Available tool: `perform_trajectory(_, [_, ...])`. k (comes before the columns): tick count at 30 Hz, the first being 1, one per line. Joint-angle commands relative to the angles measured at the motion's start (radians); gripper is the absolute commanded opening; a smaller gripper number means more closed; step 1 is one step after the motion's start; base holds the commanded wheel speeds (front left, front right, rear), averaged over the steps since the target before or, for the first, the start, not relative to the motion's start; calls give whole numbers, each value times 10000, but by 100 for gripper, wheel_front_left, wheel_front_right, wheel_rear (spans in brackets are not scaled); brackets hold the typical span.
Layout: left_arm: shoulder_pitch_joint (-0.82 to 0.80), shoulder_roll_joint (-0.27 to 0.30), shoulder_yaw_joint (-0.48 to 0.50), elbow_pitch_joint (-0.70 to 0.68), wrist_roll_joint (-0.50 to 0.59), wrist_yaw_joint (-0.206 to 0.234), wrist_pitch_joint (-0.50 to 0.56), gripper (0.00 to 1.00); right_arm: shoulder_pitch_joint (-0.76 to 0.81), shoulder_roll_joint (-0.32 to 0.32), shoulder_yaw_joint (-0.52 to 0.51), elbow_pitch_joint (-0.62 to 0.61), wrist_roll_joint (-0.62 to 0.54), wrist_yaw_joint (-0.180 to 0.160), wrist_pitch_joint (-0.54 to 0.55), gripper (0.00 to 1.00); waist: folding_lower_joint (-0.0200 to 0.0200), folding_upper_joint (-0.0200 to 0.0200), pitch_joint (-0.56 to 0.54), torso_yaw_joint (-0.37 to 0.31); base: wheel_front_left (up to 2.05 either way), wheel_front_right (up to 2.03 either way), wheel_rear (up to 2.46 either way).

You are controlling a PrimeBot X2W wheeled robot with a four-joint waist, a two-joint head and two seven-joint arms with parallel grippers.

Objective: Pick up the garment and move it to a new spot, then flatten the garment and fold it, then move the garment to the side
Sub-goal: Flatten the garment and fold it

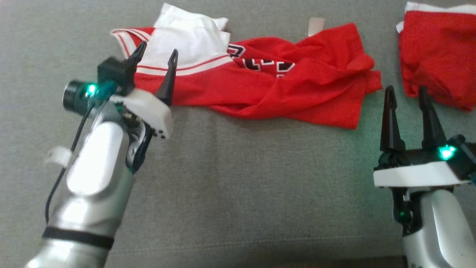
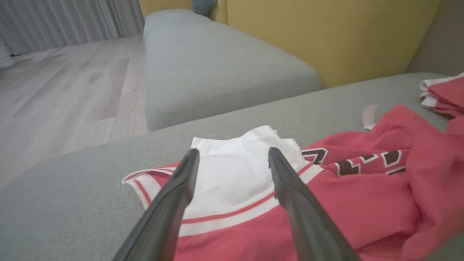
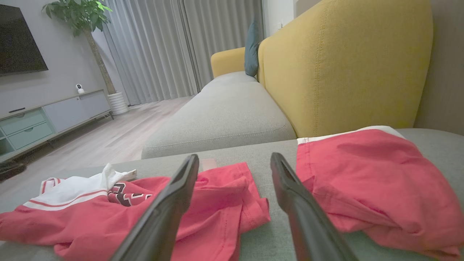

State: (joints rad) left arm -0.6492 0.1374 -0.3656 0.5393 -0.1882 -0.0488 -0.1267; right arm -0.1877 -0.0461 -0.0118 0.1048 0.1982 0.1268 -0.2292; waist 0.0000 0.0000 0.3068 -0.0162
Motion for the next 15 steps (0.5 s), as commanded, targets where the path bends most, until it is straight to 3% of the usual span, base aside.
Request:
perform_trajectory(1, [-602, 268, 179, -64, 112, -51, 64, 100, -313, -41, 243, -323, 49, 39, -98, 100, 0, 0, 288, -281, 0, 0, 0])
perform_trajectory(15, [-2714, -258, -133, 2637, 143, -32, 92, 100, -605, -41, 549, -73, 298, 39, -289, 100, 0, 0, 903, -1239, 0, 0, 0])
